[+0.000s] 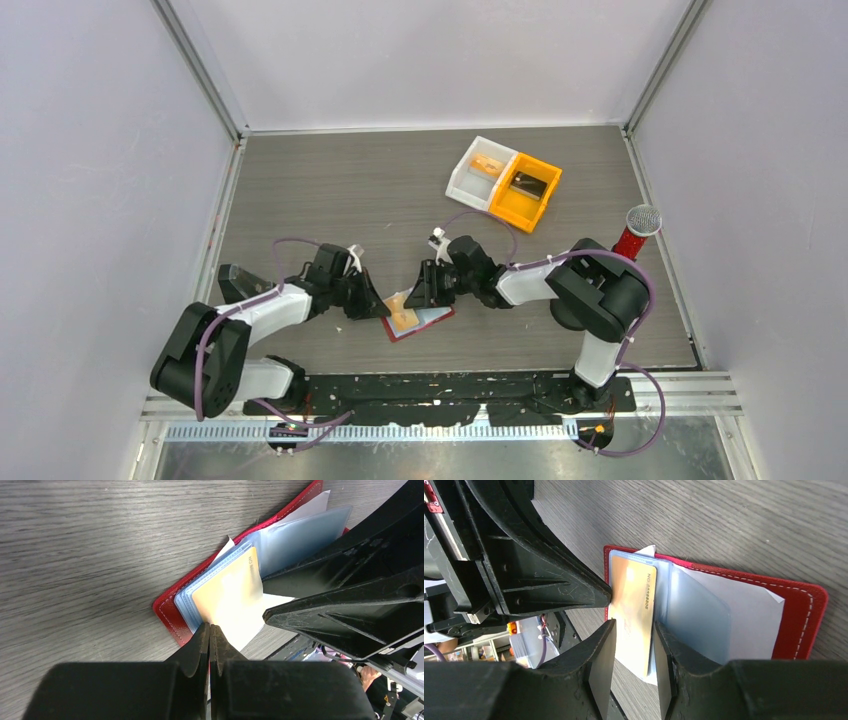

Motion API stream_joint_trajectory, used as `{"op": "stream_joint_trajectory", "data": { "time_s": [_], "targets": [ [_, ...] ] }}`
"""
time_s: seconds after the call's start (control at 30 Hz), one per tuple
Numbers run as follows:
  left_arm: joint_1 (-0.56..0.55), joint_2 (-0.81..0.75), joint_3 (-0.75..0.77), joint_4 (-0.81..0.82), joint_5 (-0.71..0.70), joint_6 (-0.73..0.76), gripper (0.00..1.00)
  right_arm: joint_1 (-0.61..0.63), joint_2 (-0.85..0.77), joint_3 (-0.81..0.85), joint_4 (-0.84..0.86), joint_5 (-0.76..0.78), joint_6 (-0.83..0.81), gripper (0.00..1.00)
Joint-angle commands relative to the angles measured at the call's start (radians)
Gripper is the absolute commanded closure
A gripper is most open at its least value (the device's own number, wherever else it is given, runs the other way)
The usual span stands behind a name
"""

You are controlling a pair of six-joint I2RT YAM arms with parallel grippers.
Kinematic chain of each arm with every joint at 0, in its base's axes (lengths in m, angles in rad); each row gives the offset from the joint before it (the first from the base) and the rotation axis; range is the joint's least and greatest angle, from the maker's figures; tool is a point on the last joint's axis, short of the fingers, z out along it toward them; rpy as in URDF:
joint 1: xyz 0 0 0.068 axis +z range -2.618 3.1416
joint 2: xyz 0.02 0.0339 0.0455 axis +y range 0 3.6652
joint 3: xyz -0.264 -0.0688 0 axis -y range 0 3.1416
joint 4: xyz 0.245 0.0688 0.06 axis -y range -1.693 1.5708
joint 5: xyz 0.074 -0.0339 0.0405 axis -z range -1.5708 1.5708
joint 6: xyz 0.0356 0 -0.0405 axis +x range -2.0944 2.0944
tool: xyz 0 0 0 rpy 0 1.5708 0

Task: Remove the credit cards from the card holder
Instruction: Remove the credit card from the card holder.

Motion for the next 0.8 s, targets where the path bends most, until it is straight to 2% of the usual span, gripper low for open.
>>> {"op": "stream_joint_trajectory", "data": {
  "time_s": [0.0, 0.1, 0.23, 0.27, 0.3, 0.4, 0.63, 0.77],
  "targets": [
    [-0.004, 0.037, -0.039, 0.008, -0.043, 0.02, 1.0, -0.005, -0.01, -0.014, 0.065, -0.033, 0.021, 0.6],
    [-0.004, 0.029, -0.047, 0.007, -0.05, 0.021, 1.0, -0.011, -0.003, -0.02, 0.099, -0.058, 0.04, 0.67],
    [-0.004, 0.029, -0.055, 0.01, -0.053, 0.02, 1.0, -0.017, 0.017, -0.037, 0.198, -0.116, 0.099, 0.7],
    [-0.004, 0.028, -0.058, 0.012, -0.053, 0.02, 1.0, -0.019, 0.021, -0.04, 0.232, -0.123, -0.006, 0.7],
    [-0.004, 0.027, -0.06, 0.015, -0.052, 0.018, 1.0, -0.019, 0.029, -0.045, 0.248, -0.135, 0.102, 0.71],
    [-0.004, 0.024, -0.065, 0.017, -0.054, 0.017, 1.0, -0.02, 0.048, -0.046, 0.293, -0.162, 0.166, 0.72],
    [-0.004, 0.03, -0.071, 0.026, -0.056, 0.018, 1.0, -0.019, 0.03, -0.033, 0.224, -0.163, 0.16, 0.73],
    [-0.004, 0.03, -0.071, 0.026, -0.057, 0.018, 1.0, -0.023, 0.006, -0.027, 0.17, -0.133, 0.125, 0.82]
  ]
}}
